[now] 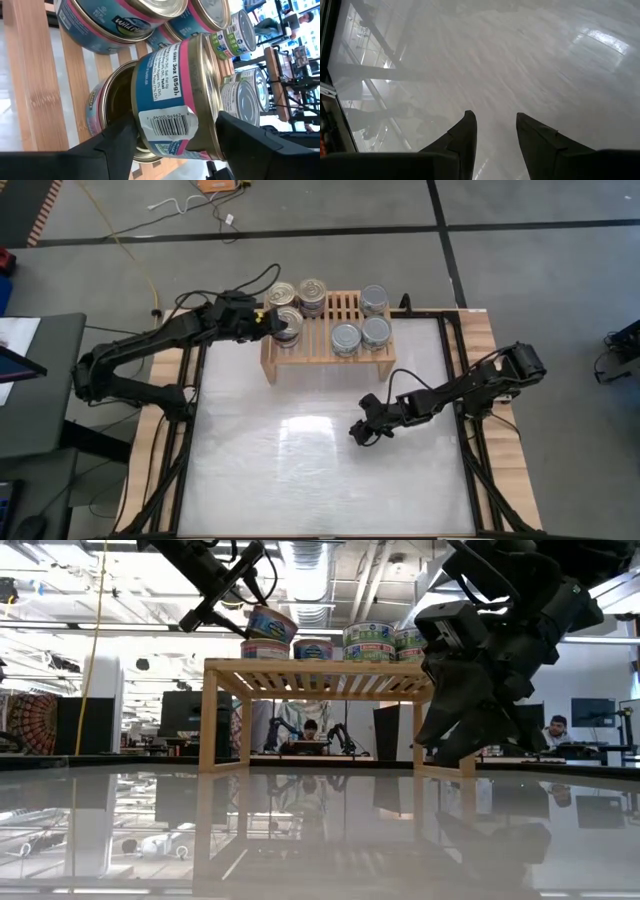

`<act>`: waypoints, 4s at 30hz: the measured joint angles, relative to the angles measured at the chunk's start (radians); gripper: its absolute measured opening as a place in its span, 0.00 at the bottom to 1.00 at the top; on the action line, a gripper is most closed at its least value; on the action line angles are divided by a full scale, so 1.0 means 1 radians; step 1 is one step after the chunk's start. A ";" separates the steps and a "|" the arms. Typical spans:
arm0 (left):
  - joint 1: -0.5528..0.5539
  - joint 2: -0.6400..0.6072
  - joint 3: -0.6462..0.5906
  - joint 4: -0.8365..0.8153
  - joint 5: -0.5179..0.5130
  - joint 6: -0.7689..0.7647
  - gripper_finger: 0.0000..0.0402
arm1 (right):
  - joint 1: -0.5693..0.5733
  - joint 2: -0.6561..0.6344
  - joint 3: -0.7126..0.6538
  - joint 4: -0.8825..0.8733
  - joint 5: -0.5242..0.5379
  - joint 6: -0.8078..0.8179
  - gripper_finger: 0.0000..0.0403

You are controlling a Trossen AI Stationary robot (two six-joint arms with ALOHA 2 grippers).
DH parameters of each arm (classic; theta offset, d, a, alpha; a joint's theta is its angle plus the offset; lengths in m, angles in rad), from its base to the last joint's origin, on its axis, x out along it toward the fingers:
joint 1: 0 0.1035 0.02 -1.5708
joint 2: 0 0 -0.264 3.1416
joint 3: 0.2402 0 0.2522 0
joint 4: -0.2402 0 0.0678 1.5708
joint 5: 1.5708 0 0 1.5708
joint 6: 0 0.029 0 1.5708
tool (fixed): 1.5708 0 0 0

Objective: Stack canned seafood by type on shelf
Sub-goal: Stack the blue-pink tuna can on top of the other blue-pink tuna can, then return to Home Position

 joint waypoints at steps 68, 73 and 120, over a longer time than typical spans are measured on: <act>-0.002 -0.019 0.002 -0.104 0.051 0.101 0.73 | 0.000 0.000 0.000 0.000 0.000 0.026 0.41; -0.002 -0.028 0.002 -0.104 0.050 0.100 0.73 | 0.000 0.000 0.000 0.000 0.000 0.025 0.41; -0.626 -0.275 -0.686 0.602 -0.054 0.810 0.73 | 0.188 -0.002 0.002 -0.251 0.104 -0.290 0.41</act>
